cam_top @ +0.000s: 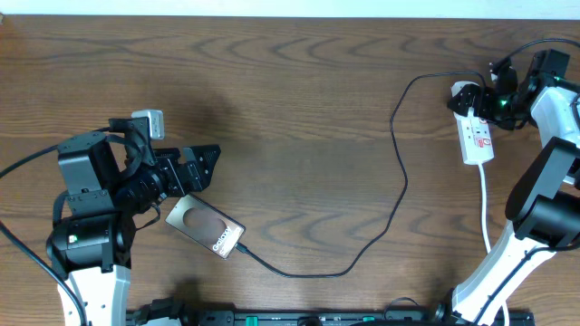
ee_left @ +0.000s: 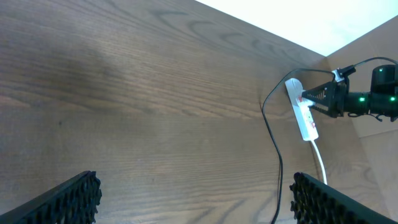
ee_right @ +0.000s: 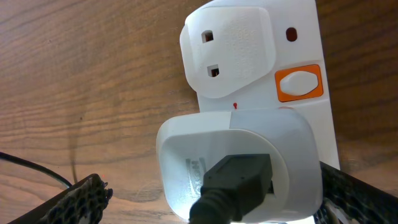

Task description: Plug charger to phone and switch on socket

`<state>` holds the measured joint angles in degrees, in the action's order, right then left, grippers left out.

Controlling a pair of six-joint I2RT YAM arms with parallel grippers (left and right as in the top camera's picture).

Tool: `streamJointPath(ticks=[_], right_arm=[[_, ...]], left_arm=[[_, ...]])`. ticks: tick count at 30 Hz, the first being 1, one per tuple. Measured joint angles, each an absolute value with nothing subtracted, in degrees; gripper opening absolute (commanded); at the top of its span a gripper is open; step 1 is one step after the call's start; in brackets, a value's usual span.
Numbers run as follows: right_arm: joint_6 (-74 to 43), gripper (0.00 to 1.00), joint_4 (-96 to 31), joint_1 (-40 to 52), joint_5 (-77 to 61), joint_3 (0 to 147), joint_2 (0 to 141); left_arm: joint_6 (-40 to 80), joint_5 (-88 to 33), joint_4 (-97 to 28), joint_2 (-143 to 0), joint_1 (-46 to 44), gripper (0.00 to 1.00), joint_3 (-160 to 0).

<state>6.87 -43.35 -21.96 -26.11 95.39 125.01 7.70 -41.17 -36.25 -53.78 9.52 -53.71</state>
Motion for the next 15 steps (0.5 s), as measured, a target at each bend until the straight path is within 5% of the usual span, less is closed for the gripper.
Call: streamJointPath(ticks=[15], right_arm=[[6.9,0.99,-43.6,-21.9,-26.1,95.4,125.0]], left_arm=[[7.7,-41.2,-36.2,-53.8,9.5,0.96,-53.7]])
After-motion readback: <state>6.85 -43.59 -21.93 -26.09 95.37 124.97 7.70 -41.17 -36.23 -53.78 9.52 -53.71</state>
